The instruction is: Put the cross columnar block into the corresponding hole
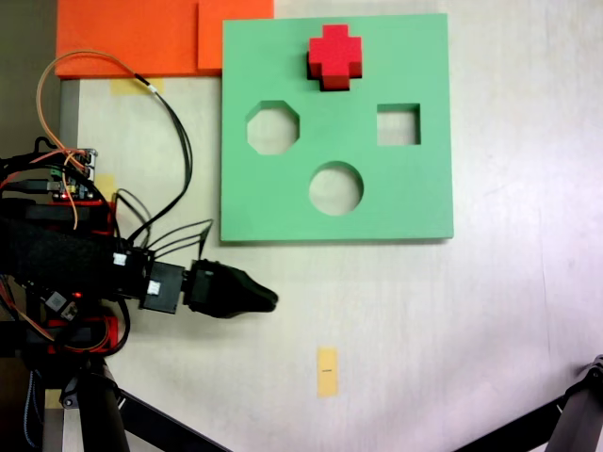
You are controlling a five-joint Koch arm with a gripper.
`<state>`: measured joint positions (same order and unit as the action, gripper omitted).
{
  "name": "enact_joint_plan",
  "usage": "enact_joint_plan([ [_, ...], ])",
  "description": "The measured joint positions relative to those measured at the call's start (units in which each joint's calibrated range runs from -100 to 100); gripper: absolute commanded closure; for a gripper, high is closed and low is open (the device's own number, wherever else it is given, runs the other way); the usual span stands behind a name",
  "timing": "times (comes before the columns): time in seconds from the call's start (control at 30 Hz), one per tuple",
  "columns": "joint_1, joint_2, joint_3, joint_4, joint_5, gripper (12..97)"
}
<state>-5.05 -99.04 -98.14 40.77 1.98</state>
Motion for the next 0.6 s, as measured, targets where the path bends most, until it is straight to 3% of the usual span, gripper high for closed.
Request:
enact_joint_plan([
  [0.13,0.1,-0.4,-1.3,-1.3,-0.8,55.6],
  [0.37,0.6,-0.4,-1.3,-29.2,-1.0,55.8],
  [0.6,1.7,-0.5,-1.1,-33.2,-1.2,61.5],
])
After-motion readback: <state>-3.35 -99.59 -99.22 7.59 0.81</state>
